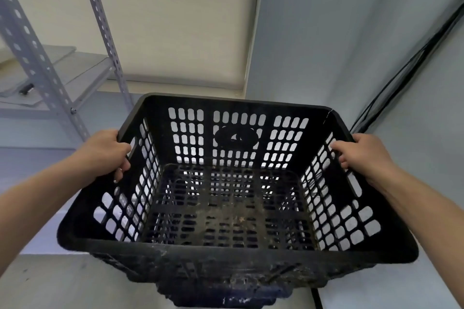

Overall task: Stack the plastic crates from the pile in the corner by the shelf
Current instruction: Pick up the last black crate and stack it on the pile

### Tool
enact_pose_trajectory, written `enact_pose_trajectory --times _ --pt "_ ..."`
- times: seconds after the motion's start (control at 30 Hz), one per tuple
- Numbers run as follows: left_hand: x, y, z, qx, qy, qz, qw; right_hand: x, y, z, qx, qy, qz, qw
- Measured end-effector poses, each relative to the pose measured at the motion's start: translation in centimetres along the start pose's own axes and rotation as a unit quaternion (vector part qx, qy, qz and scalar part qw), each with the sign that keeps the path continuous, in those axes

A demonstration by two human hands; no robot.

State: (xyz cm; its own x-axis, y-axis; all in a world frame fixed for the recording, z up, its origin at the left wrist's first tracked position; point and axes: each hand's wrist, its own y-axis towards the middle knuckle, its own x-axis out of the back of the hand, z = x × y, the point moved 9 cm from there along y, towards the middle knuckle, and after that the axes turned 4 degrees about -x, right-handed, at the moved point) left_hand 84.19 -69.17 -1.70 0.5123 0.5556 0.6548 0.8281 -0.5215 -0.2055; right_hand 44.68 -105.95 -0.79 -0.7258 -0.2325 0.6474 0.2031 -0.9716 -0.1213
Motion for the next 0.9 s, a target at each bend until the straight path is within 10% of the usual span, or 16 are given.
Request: enact_pose_trajectory --times 0.9 --pt "0.3 0.8 -1.2 -0.048 0.063 -0.011 0.997 -0.9 -0.6 1.1 0.027 -0.084 -0.017 0.996"
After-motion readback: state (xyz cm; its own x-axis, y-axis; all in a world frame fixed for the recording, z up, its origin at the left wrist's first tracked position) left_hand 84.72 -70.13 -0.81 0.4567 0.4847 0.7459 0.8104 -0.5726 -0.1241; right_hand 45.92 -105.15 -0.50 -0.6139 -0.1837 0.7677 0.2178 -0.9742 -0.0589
